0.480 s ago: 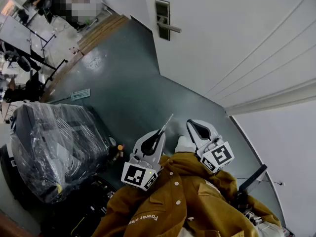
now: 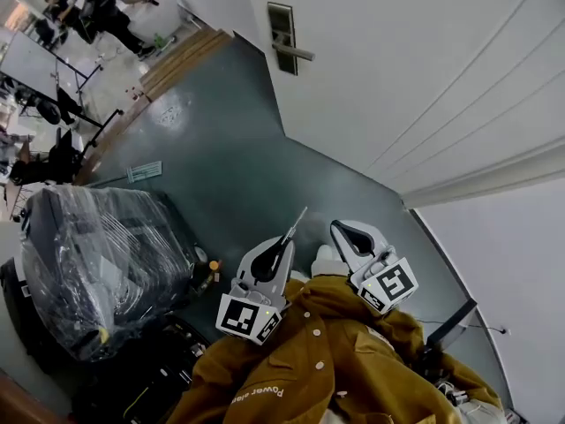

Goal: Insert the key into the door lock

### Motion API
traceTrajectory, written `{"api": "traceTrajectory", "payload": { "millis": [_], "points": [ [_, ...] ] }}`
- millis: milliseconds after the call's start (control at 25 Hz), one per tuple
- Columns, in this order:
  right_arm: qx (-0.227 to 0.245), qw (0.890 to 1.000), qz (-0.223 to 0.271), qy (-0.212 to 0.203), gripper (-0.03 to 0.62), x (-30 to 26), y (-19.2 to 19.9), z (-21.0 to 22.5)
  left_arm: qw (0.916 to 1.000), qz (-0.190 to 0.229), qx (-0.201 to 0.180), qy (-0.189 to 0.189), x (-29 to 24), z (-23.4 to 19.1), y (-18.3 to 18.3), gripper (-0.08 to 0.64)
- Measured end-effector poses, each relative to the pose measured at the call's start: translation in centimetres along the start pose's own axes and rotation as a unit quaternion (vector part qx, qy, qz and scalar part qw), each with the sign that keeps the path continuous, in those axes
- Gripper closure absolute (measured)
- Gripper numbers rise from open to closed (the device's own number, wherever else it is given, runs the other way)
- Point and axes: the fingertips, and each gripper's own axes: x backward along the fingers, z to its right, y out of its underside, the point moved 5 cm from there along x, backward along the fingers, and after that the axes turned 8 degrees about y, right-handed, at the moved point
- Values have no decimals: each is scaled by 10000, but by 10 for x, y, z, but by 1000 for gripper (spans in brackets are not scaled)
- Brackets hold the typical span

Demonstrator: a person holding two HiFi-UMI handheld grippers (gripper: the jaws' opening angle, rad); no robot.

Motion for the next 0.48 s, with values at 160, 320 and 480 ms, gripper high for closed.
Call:
{"api": "traceTrajectory", "payload": {
  "millis": [160, 320, 480],
  "points": [
    [1, 10000, 49, -19, 584, 8, 1, 12, 9999, 29, 75, -105, -6, 10, 8, 537],
    [-35, 9999, -54, -86, 584, 5, 5, 17, 9994, 39, 221, -272, -5, 6, 10, 537],
    [-80, 9997, -136, -194, 584, -17, 5, 23, 9991, 6, 265, -338, -14, -12, 7, 537]
  ]
}}
